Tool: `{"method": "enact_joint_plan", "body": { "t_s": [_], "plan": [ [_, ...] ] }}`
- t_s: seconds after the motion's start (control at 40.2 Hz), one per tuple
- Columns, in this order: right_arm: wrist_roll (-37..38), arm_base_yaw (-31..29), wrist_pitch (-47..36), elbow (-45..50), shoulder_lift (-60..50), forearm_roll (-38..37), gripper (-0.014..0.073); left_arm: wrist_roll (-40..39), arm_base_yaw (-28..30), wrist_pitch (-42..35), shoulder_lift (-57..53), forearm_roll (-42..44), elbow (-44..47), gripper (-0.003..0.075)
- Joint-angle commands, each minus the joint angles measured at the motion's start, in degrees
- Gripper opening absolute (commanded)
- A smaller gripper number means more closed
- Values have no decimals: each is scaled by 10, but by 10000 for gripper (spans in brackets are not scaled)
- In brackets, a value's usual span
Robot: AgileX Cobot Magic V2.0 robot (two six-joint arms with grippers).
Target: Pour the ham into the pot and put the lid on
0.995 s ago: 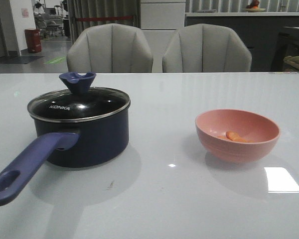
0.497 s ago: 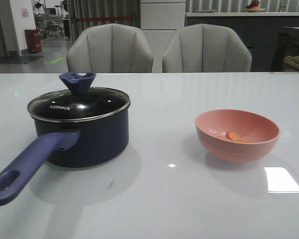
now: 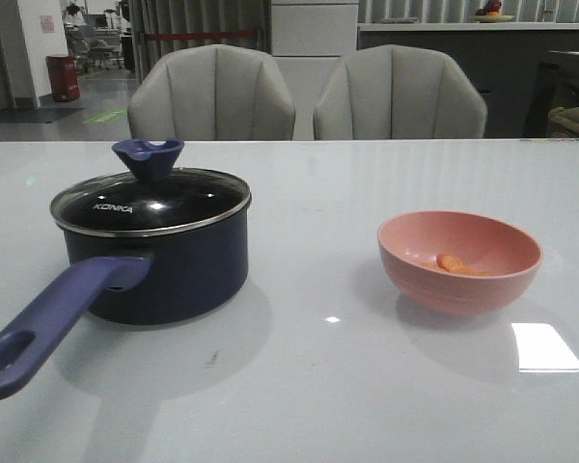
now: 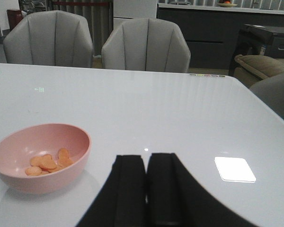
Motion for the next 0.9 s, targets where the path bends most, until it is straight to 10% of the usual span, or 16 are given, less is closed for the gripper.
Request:
{"method": "enact_joint_plan", "body": {
  "t_s": [0.0,0.224,0.622,0.87],
  "plan": [
    [-4,-3,-46,-3,-11,-9,145,-1,-1,34,46,1,-77,132],
    [-4,-3,-46,-3,-11,-9,145,-1,-5,187,129,-1,-160,132],
    [-4,-3,-46,-3,-11,-9,145,-1,-9,186,134,-1,-137,150],
    [-4,-3,-46,-3,-11,-9,145,-1,-9,199,150,-1,-137,513]
  ]
}}
